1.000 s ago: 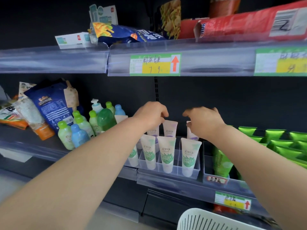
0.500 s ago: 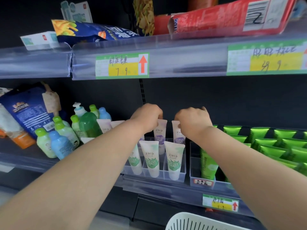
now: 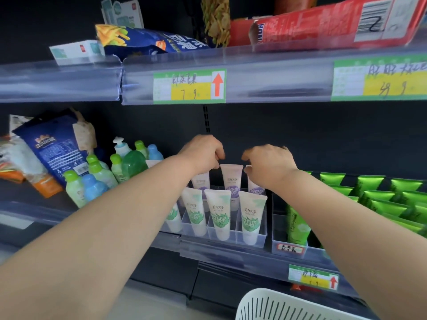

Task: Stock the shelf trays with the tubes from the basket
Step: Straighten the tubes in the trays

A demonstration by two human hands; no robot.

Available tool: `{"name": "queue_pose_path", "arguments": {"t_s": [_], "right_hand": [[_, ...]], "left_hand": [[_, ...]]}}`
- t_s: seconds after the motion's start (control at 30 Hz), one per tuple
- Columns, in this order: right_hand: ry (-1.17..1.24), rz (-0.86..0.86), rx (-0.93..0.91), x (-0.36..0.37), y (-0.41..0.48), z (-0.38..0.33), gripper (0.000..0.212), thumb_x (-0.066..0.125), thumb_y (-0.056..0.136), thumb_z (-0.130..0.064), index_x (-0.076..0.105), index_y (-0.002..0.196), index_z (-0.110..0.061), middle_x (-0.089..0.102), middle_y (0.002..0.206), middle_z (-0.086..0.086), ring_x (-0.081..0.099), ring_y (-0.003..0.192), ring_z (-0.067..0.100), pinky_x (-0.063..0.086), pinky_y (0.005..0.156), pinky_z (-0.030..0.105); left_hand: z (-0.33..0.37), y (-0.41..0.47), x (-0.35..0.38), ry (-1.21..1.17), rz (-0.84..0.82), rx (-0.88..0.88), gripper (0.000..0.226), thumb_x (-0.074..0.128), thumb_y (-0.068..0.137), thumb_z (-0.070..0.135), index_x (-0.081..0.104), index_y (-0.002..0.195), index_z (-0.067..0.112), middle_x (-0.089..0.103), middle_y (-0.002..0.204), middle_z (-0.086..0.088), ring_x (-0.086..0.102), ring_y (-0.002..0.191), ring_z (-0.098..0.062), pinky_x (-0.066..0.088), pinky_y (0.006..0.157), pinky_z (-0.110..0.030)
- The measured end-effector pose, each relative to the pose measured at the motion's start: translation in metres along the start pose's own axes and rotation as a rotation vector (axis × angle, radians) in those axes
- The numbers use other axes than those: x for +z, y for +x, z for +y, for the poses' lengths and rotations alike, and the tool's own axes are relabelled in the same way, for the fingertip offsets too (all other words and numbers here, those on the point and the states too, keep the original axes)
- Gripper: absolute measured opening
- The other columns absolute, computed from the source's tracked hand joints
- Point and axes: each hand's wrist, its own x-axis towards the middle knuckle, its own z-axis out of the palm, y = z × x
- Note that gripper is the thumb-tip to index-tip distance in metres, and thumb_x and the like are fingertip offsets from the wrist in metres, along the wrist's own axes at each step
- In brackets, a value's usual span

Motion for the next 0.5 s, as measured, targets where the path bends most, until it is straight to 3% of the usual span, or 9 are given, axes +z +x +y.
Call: {"name": "queue_pose_path", "arguments": {"t_s": [0.2,0.33,0.5], "right_hand": [[0.098,-0.026,-0.156,0.002,0.015,-0.045,0.024,0.053,0.09,-0.026,0.06,0.113,-0.028,0.065,0.105,-0.003,0.058,0.099,0.023,0.033,0.08,0.037],[0.003,-0.029,-0.199,0.011,0.026,-0.068,0.019,0.054,0.088,-0.017,0.062,0.103,-0.026,0.064,0.096,-0.001,0.058,0.091,0.023,0.028,0.078,0.036],[-0.046,-0.079,-0.172,0.02,0.038,-0.083,0.007,0.057,0.089,-0.028,0.061,0.092,-0.023,0.052,0.072,-0.002,0.051,0.073,0.023,0.031,0.083,0.038]], "left_hand": [[-0.046,-0.014,-0.013,0.041,0.087,-0.085,0.032,0.071,0.079,0.006,0.071,0.11,0.015,0.069,0.111,-0.003,0.063,0.104,-0.021,0.052,0.09,-0.037],[-0.065,-0.018,-0.017,0.139,0.021,-0.11,0.038,0.07,0.083,0.01,0.066,0.12,0.014,0.063,0.123,-0.006,0.057,0.114,-0.025,0.048,0.096,-0.037],[-0.079,-0.02,-0.014,0.221,-0.008,-0.146,0.032,0.058,0.081,-0.005,0.071,0.106,0.012,0.067,0.106,-0.008,0.061,0.101,-0.028,0.05,0.082,-0.032]]}}
